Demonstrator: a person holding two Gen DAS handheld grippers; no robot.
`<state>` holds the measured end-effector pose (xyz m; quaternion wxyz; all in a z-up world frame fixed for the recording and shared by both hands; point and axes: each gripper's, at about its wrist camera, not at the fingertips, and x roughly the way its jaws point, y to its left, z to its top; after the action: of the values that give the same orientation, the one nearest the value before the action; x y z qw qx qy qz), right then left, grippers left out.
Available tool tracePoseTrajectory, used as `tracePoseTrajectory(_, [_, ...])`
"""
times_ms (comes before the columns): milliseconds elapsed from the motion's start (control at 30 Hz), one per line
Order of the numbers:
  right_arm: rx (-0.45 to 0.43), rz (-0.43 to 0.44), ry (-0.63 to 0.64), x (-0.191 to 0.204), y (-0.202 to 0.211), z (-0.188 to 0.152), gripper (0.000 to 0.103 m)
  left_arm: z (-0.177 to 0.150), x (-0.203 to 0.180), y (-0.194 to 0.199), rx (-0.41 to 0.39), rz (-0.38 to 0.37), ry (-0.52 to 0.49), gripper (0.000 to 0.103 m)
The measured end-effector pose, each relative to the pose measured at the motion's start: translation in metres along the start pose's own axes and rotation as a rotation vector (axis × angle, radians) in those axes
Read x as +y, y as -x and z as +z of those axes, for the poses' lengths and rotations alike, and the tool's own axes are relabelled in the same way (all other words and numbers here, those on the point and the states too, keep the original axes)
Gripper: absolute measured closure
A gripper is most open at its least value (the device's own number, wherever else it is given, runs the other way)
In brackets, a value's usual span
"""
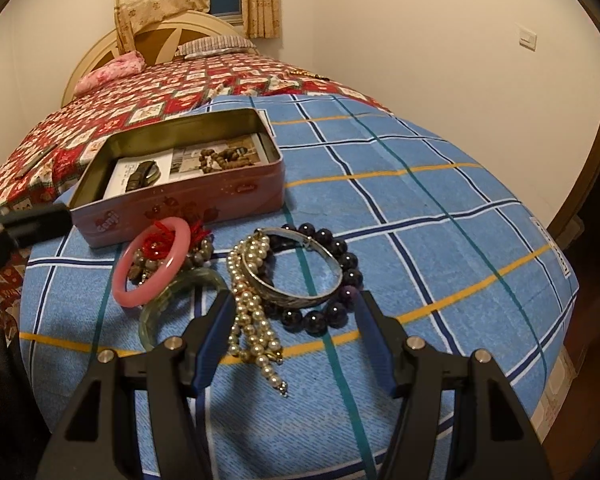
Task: Organize jewelry
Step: 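Grasp the pink bangle with the right tool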
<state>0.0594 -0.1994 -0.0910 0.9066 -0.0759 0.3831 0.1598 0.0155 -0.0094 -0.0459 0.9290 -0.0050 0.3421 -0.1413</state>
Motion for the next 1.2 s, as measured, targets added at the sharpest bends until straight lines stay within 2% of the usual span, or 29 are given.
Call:
tracePoseTrajectory(267, [-0.007, 0.017, 0.023, 0.009, 0.001, 0.002, 0.040, 0.009, 0.019, 0.013, -0.042, 0.029, 0.036, 0.103])
tracePoseTrajectory(433, [-0.039, 0.063, 0.055, 0.024, 0.006, 0.015, 0.042, 0.008, 0.029, 0.015, -0.046, 0.033, 0.059, 0.103])
tracePoseTrajectory(600, [-0.034, 0.122, 0.101, 0.049, -0.003, 0.029, 0.042, 0.010, 0.035, 0.016, -0.053, 0.036, 0.070, 0.103])
tracePoseTrajectory(733, [0.018, 0.159, 0.107, 0.060, -0.023, 0.031, 0.053, 0.010, 0.040, 0.017, -0.055, 0.030, 0.085, 0.103])
tracePoseTrajectory(800, [0.045, 0.174, 0.096, 0.062, -0.030, 0.028, 0.055, 0.010, 0.041, 0.016, -0.052, 0.026, 0.090, 0.103])
tracePoseTrajectory(867, [0.065, 0.211, 0.074, 0.060, -0.034, 0.026, 0.064, 0.009, 0.040, 0.014, -0.039, 0.013, 0.086, 0.103])
tracePoseTrajectory(900, [0.073, 0.229, 0.063, 0.059, -0.036, 0.026, 0.066, 0.009, 0.039, 0.014, -0.040, 0.029, 0.081, 0.103])
tracePoseTrajectory(933, [0.073, 0.245, 0.056, 0.058, -0.036, 0.026, 0.080, 0.009, 0.038, 0.014, -0.040, 0.036, 0.080, 0.103])
tracePoseTrajectory(967, [0.070, 0.250, 0.055, 0.058, -0.034, 0.026, 0.088, 0.009, 0.039, 0.013, -0.036, 0.036, 0.088, 0.103])
tracePoseTrajectory(1067, [0.054, 0.277, 0.053, 0.059, -0.030, 0.026, 0.089, 0.008, 0.041, 0.011, -0.017, 0.056, 0.109, 0.101])
tracePoseTrajectory(1200, [-0.011, 0.313, 0.047, 0.061, -0.013, 0.028, 0.090, 0.002, 0.035, 0.006, 0.019, 0.116, 0.106, 0.090])
